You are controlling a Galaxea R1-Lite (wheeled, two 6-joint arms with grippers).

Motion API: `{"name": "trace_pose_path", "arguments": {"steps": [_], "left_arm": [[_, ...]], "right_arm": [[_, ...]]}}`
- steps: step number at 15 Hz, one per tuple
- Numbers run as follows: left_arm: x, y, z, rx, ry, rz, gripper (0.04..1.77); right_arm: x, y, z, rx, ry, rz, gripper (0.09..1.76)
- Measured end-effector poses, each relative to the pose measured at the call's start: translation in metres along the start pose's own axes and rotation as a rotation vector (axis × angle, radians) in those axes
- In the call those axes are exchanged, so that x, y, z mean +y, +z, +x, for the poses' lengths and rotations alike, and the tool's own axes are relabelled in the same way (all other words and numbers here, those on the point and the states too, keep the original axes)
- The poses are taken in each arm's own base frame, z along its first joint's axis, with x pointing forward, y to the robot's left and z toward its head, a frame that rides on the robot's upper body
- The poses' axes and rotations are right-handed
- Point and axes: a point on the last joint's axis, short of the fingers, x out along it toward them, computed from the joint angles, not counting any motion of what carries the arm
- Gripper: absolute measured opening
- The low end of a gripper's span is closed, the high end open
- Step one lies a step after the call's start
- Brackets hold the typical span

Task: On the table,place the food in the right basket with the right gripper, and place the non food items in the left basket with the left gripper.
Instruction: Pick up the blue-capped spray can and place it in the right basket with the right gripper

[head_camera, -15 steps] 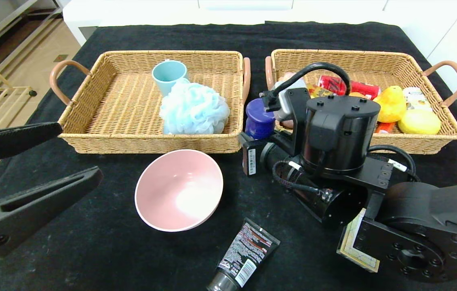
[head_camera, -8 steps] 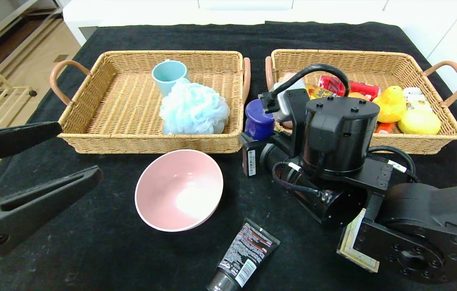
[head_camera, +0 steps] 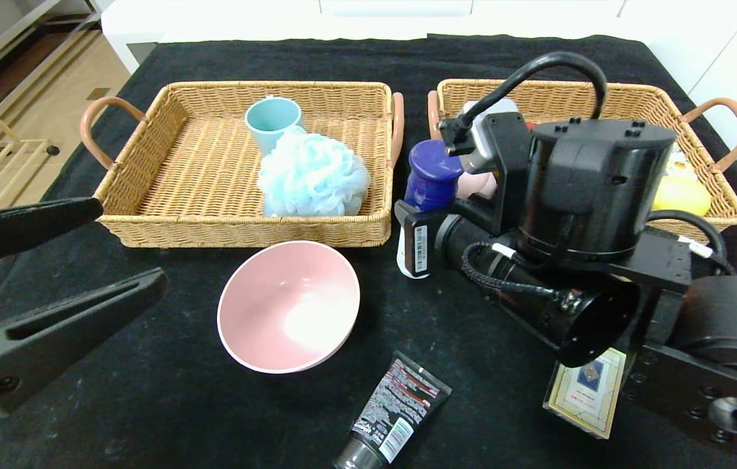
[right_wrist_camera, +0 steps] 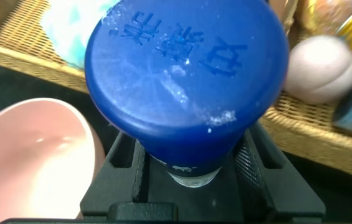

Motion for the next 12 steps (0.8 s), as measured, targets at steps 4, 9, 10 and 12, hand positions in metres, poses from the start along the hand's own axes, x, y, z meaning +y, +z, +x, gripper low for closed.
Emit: {"name": "trace_pose_path", "arguments": {"steps": [4,9,10,12], "left_arm": [[0.000,-0.001,0.000,0.004,0.000,-0.001,1.72],[0.000,-0.001,0.001,0.007,-0.001,-0.001,1.72],[0.000,-0.002,0.001,0.009,-0.001,-0.001,1.72],[0.000,-0.002,0.001,0.009,-0.001,-0.001,1.72]], "right_arm": [[-0.015,0.039,-0.019,-0.081,-0.015,0.038,0.84],[-0.052,0.067,-0.014,-0.126,-0.127,0.049,0.84],[-0.060,0.072,-0.012,-0.141,-0.150,0.054,0.84],[-0.073,0.076,-0.008,-0.157,-0.195,0.057,0.84]]}}
